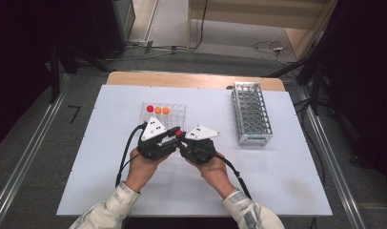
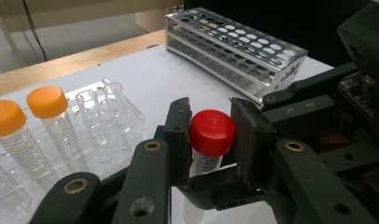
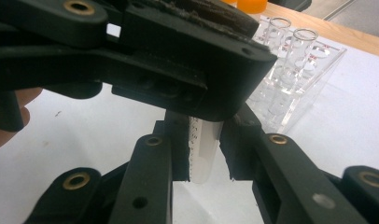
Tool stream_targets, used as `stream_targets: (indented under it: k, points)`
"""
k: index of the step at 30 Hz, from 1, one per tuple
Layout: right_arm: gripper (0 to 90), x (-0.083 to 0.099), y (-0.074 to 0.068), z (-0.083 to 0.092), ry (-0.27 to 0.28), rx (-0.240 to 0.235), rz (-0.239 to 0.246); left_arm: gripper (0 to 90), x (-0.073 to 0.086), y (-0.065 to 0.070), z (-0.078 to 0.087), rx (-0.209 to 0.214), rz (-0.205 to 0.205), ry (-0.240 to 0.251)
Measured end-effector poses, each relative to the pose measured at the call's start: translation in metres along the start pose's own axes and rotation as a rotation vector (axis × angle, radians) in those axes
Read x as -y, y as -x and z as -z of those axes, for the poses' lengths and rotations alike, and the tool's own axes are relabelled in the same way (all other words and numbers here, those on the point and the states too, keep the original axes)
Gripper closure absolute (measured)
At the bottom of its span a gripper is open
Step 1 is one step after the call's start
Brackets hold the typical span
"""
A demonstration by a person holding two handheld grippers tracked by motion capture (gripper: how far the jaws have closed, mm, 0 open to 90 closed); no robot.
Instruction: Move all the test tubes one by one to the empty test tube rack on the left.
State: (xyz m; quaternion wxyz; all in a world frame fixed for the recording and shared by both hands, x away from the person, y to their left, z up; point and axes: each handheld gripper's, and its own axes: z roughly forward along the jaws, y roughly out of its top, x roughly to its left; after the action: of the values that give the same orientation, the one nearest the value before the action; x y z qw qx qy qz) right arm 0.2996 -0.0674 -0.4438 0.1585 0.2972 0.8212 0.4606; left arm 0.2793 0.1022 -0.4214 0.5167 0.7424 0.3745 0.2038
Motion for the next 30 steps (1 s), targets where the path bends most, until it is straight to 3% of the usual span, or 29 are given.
stream_targets:
  k: [4, 9, 14, 22, 30]
  points:
    - [70.3, 0.000, 0.000, 0.000, 0.004, -0.005, 0.001, 70.2, 0.000, -0.002, 0.001, 0.004, 0.007, 0.008]
    - [49.9, 0.000, 0.001, 0.000, 0.000, -0.050, -0.010, 70.4, -0.001, -0.006, 0.005, -0.008, 0.027, 0.023]
    - [39.5, 0.003, 0.004, 0.011, 0.000, -0.075, 0.006, 70.5, -0.002, -0.016, 0.014, -0.020, 0.073, 0.044]
    - [37.0, 0.024, 0.025, 0.047, 0.008, -0.056, -0.020, 70.5, -0.001, -0.033, 0.038, -0.074, 0.105, 0.058]
    - [30.9, 0.057, 0.055, 0.090, -0.008, 0.041, -0.059, 70.5, -0.003, -0.057, 0.064, -0.144, 0.155, 0.094]
